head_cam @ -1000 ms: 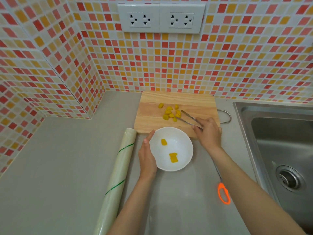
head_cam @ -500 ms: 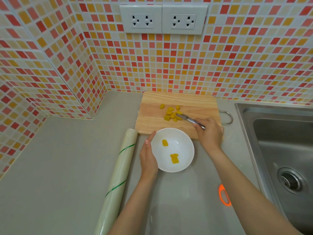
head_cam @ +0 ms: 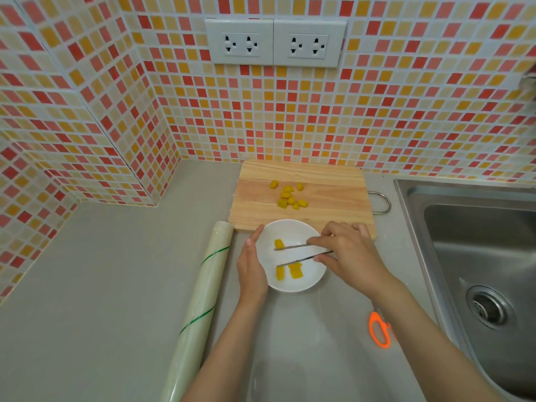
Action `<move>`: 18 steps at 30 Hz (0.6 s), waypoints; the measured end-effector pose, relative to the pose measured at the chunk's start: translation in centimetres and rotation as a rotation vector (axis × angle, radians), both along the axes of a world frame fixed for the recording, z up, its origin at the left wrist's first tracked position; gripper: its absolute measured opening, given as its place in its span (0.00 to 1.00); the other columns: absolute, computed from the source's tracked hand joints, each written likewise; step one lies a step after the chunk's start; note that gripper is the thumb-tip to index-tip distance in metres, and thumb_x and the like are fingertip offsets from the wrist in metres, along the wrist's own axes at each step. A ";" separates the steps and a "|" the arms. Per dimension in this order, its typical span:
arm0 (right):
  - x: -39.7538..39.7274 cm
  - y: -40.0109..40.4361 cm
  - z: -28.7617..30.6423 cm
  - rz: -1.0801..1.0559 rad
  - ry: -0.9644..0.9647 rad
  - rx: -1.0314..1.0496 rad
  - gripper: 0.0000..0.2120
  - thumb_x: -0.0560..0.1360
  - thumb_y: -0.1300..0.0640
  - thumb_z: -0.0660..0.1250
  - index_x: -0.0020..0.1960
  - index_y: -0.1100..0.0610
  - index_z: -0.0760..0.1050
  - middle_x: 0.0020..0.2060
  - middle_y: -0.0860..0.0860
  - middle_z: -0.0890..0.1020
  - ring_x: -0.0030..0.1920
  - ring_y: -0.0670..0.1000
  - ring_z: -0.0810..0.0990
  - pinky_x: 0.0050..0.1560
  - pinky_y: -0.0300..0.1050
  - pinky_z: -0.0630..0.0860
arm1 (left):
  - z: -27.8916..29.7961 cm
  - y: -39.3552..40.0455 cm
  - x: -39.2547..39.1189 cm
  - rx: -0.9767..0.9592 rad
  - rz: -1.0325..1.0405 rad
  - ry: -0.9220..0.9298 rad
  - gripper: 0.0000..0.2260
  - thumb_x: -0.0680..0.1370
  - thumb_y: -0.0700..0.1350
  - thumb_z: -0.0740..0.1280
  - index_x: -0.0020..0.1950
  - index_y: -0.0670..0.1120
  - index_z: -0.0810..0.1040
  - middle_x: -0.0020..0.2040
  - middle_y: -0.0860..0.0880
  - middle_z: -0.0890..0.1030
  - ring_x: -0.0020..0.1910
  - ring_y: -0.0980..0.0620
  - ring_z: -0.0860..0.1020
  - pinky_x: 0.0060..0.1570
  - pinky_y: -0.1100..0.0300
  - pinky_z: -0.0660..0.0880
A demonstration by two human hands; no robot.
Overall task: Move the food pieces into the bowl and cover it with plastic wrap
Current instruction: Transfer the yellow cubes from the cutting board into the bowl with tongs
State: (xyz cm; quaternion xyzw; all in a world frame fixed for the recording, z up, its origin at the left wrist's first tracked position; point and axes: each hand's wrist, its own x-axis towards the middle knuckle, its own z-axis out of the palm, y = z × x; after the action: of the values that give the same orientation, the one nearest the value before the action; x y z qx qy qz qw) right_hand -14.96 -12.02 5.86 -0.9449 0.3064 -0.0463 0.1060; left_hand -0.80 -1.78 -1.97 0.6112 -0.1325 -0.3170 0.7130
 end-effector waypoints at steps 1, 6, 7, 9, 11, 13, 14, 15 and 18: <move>0.2 -0.3 0.2 -0.003 -0.016 0.001 0.17 0.74 0.48 0.65 0.62 0.43 0.75 0.51 0.47 0.76 0.56 0.50 0.73 0.53 0.43 0.54 | 0.0 0.0 0.0 0.001 -0.001 0.003 0.19 0.83 0.47 0.48 0.65 0.47 0.75 0.56 0.58 0.79 0.49 0.71 0.78 0.44 0.78 0.71; 1.6 -3.4 -0.6 -0.196 -0.244 0.032 0.17 0.72 0.53 0.70 0.60 0.49 0.78 0.48 0.51 0.77 0.53 0.53 0.76 0.49 0.42 0.54 | -0.2 -0.1 0.1 0.013 0.012 -0.009 0.19 0.83 0.47 0.47 0.64 0.48 0.75 0.56 0.61 0.78 0.49 0.73 0.77 0.43 0.78 0.70; 2.1 -4.1 -1.1 -0.245 -0.250 0.040 0.17 0.72 0.53 0.70 0.61 0.49 0.77 0.48 0.52 0.77 0.53 0.53 0.76 0.48 0.42 0.54 | -0.3 -0.1 0.1 0.013 0.013 -0.006 0.19 0.83 0.48 0.47 0.64 0.49 0.76 0.56 0.61 0.78 0.49 0.73 0.77 0.43 0.78 0.71; 3.3 -5.2 -2.2 -0.321 -0.236 0.068 0.18 0.72 0.53 0.69 0.62 0.51 0.76 0.50 0.53 0.77 0.55 0.53 0.75 0.51 0.44 0.57 | -0.3 -0.1 0.0 0.015 0.018 -0.004 0.19 0.83 0.48 0.47 0.64 0.49 0.76 0.56 0.61 0.78 0.49 0.73 0.77 0.43 0.78 0.71; 4.6 -6.0 -3.3 -0.363 -0.205 0.084 0.18 0.73 0.51 0.68 0.63 0.50 0.76 0.51 0.53 0.77 0.55 0.53 0.75 0.53 0.47 0.60 | -0.2 -0.1 0.0 0.011 0.016 -0.005 0.20 0.83 0.48 0.47 0.65 0.48 0.75 0.57 0.60 0.78 0.50 0.72 0.77 0.44 0.78 0.71; 5.9 -6.6 -4.1 -0.365 -0.184 0.083 0.18 0.73 0.51 0.67 0.63 0.49 0.76 0.52 0.53 0.77 0.56 0.54 0.75 0.52 0.47 0.60 | -0.2 -0.1 0.0 0.005 0.013 -0.005 0.20 0.83 0.48 0.47 0.65 0.48 0.75 0.58 0.58 0.78 0.51 0.71 0.77 0.45 0.77 0.71; 6.5 -6.7 -4.3 -0.353 -0.178 0.082 0.17 0.74 0.51 0.67 0.62 0.49 0.76 0.51 0.53 0.77 0.56 0.54 0.74 0.52 0.47 0.59 | -0.3 -0.1 0.0 0.004 0.014 -0.003 0.20 0.83 0.48 0.48 0.65 0.47 0.75 0.58 0.57 0.79 0.52 0.70 0.77 0.46 0.76 0.72; 6.9 -6.9 -4.4 -0.342 -0.172 0.075 0.16 0.74 0.51 0.66 0.61 0.48 0.77 0.51 0.53 0.77 0.56 0.54 0.74 0.50 0.47 0.58 | -0.3 -0.1 0.0 0.007 0.014 0.001 0.20 0.83 0.48 0.48 0.65 0.47 0.75 0.59 0.55 0.79 0.53 0.69 0.77 0.46 0.75 0.72; 7.5 -7.0 -4.5 -0.338 -0.175 0.014 0.13 0.74 0.53 0.66 0.58 0.47 0.79 0.48 0.53 0.78 0.52 0.55 0.75 0.44 0.46 0.52 | -0.5 0.0 0.1 0.012 0.013 0.013 0.21 0.83 0.49 0.47 0.65 0.46 0.75 0.60 0.53 0.79 0.55 0.66 0.77 0.48 0.74 0.73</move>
State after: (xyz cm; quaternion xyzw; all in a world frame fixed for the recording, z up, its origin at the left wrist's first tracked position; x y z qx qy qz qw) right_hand -7.44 -19.07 1.35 -0.8715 0.4506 -0.1434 0.1297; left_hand -0.72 -1.83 -2.44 0.6141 -0.1220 -0.3173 0.7122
